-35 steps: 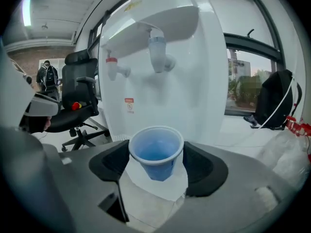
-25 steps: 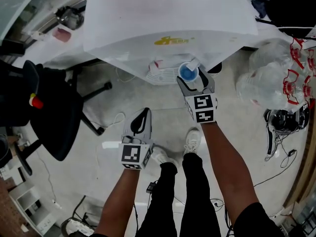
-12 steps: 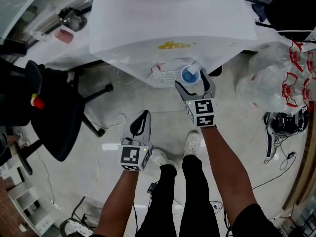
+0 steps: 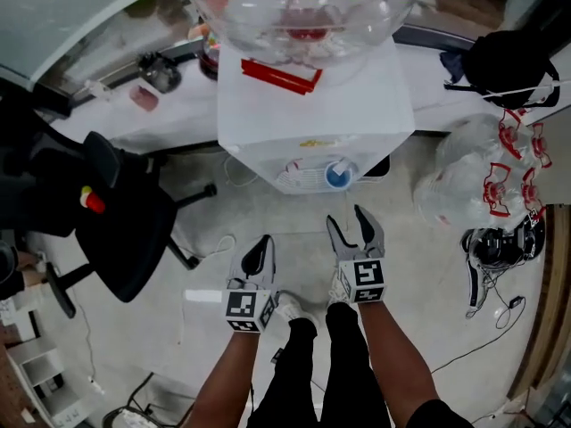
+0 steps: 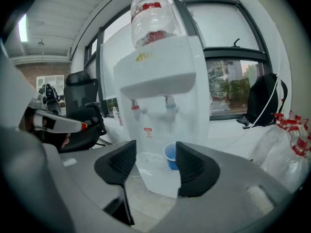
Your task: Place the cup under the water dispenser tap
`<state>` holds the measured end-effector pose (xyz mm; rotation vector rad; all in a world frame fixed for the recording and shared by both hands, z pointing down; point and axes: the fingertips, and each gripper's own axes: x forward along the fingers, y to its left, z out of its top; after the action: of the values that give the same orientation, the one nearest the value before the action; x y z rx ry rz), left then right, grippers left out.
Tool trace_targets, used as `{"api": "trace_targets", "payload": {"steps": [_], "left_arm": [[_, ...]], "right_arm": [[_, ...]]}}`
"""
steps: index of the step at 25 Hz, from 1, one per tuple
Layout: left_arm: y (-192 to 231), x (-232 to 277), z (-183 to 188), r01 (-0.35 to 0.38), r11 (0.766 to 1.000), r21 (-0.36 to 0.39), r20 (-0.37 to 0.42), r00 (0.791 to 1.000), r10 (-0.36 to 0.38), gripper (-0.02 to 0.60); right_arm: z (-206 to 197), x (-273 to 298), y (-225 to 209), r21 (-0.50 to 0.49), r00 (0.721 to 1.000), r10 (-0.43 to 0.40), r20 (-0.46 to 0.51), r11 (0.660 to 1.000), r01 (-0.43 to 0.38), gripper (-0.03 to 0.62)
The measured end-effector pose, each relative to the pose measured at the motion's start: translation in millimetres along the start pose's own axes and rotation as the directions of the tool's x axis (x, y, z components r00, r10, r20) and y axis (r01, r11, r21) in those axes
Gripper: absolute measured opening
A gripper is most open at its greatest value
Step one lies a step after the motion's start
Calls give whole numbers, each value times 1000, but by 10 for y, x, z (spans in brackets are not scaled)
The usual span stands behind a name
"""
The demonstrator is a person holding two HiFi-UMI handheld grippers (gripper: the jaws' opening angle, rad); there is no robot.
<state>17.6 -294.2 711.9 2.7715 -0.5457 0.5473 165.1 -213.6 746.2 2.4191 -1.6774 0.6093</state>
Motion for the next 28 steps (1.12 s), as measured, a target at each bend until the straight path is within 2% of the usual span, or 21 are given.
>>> {"api": "trace_targets", "payload": {"steps": [3, 4, 9, 13, 17, 20, 24, 28], "left_arm": [[-139, -237, 283, 7, 1000, -20, 1, 1000, -7, 17], [-198, -322, 376, 15, 1000, -19, -3, 1000, -15, 17], [-284, -753, 844, 39, 998, 46, -14, 999, -39, 17], [-309, -944, 1140, 54, 997, 54, 31, 998, -56, 17], [-553, -1111, 1430, 95, 994, 52, 34, 995, -97, 17], [-726, -1192, 1594, 121, 991, 61, 69, 990, -125, 17], [-882, -1314, 1695, 146, 985, 94, 82, 985, -153, 17], [-867, -1450, 1926, 147, 982, 117, 99, 982, -159, 17]], "right_arm": [[229, -476, 134, -24, 1000, -17, -2, 1000, 17, 89], [341, -640, 174, -22, 1000, -22, -1, 1000, 22, 5], [980, -1308, 301, -43, 999, -20, 31, 999, 22, 3], [1470, -1592, 423, -88, 996, 23, 81, 996, -16, 3], [1701, -1821, 510, -106, 997, 10, 79, 994, -2, 3], [1870, -1912, 511, -127, 997, -5, 74, 992, 15, 3], [2134, -2015, 509, -155, 994, -7, 112, 988, 25, 3], [2371, -2056, 530, -189, 985, -2, 170, 981, 34, 2]]}}
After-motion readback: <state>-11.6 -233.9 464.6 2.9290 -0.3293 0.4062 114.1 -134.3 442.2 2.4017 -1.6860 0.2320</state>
